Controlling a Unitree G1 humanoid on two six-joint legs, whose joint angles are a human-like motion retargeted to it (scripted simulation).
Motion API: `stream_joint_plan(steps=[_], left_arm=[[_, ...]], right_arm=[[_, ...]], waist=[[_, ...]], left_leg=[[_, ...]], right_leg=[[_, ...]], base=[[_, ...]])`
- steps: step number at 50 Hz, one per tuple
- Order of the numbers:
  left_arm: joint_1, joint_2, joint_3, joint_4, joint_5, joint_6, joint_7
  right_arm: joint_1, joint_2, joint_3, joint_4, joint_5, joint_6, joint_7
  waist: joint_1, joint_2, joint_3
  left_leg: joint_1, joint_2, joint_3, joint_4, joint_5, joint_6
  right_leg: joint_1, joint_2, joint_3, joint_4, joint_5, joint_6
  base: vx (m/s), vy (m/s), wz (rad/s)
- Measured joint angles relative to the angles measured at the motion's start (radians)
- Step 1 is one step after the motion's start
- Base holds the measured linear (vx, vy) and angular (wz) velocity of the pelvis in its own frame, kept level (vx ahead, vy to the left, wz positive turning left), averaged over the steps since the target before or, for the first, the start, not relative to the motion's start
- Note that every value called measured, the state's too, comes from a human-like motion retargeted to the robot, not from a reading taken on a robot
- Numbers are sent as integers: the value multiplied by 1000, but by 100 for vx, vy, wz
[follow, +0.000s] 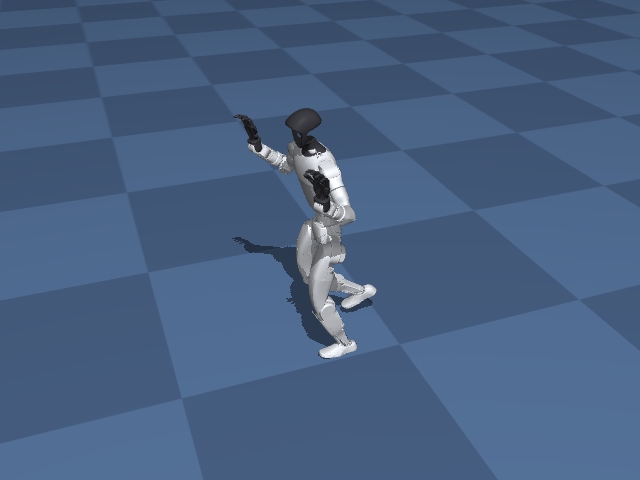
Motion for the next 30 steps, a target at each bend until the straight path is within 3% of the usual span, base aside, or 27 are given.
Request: stream_joint_plan(steps=[3, 6, 8, 10, 13, 15, 18, 21, 25, 28, 30], left_arm=[[-35, 74, -55, -1, 1, -8, -14], [-74, 136, -156, 19, -23, -33, -25], [-100, 190, -241, 64, 8, -1, -27], [-159, 204, -395, 84, -64, -45, -17], [-228, 173, -585, 151, -79, -131, -50], [-234, 121, -645, 186, -53, -163, -88], [-127, -27, -616, 229, 16, -143, -126], [49, -228, -546, 272, 48, -165, -151], [296, -330, -506, 303, -35, -215, -137], [458, -277, -432, 290, -117, -261, -111], [549, -231, -363, 273, -189, -289, -86]], right_arm=[[227, 107, -46, 53, 38, -10, 18], [398, 145, -119, 139, 47, -3, 19], [480, 148, -162, 199, 61, 8, 26], [529, 133, -156, 239, 57, 40, -7], [538, 113, -152, 244, 82, -8, -39], [495, 99, -159, 228, 109, -37, -46], [317, 109, -141, 204, 150, -58, -39], [121, 170, -103, 149, 135, -80, -49], [28, 160, -67, 10, 130, -94, -82], [16, 49, -68, -80, 110, -105, -77], [-10, -37, -37, -118, 104, -119, -57]], waist=[[-141, 80, -36], [-310, 152, -72], [-418, 176, -80], [-509, 177, -72], [-550, 126, -35], [-541, 90, -6], [-485, 59, 32], [-376, 20, 17], [-157, -58, -75], [1, -83, -125], [77, -64, -143]], left_leg=[[106, 35, -19, -123, 56, -71], [197, 57, -65, -237, 191, -128], [258, 54, -104, -287, 283, -149], [332, 48, -137, -315, 345, -140], [386, 18, -120, -151, 327, -76], [326, 46, -22, 130, 240, -30], [208, 173, 119, 491, 58, 65], [68, 181, 120, 609, 2, 91], [-72, 115, 147, 363, 23, 48], [-65, 82, 216, -53, 133, -22], [-26, 67, 259, -326, 237, -80]], right_leg=[[-107, 47, -17, -196, 11, 34], [-123, 81, -86, -588, 118, 79], [-114, 97, -84, -854, 179, 109], [-111, 105, -38, -1019, 188, 137], [-85, 77, 11, -1045, 250, 142], [-78, 57, 3, -953, 274, 101], [-128, 74, 10, -694, 96, 59], [-132, 88, 8, -591, 23, 77], [-18, 77, -32, -755, 98, 115], [101, 102, -88, -897, 245, 122], [184, 150, -99, -949, 346, 134]], base=[[97, 1, 36], [99, -9, 89], [100, -19, 113], [100, -24, 81], [94, -25, 9], [83, -22, -36], [77, -16, -56], [77, -10, -54], [81, 1, 7], [81, 16, 60], [80, 21, 85]])
